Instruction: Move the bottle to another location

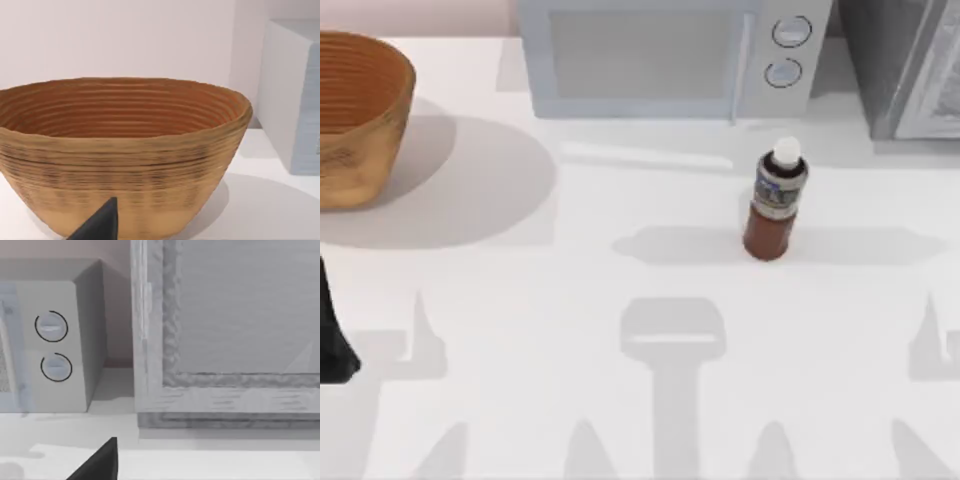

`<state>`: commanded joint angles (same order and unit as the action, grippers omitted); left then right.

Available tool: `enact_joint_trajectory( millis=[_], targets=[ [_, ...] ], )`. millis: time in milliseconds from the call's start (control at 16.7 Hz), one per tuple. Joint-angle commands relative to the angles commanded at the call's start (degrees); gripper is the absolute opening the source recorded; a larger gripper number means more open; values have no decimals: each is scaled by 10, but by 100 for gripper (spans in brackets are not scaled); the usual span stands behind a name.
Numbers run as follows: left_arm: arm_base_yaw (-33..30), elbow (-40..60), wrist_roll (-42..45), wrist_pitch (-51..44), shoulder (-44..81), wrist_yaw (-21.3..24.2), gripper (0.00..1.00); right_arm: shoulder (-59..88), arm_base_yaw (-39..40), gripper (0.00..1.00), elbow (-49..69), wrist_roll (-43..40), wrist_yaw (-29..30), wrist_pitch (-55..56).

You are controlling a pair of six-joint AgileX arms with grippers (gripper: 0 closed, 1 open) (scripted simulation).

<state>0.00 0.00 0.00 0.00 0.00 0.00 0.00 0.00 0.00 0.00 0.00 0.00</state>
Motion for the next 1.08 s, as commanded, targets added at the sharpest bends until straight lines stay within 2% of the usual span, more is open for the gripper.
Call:
enact_joint_trajectory(
  millis=[240,480,720,1080],
  targets=[
    [-8,8,0,16,17,2,100,0,0,100,0,0,0,0],
    [-54,50,-1,106,125,8,100,0,0,100,0,0,0,0],
    [-124,116,0,249,322,15,100,0,0,100,0,0,0,0],
    [-249,235,2,507,708,26,100,0,0,100,0,0,0,0]
  ],
)
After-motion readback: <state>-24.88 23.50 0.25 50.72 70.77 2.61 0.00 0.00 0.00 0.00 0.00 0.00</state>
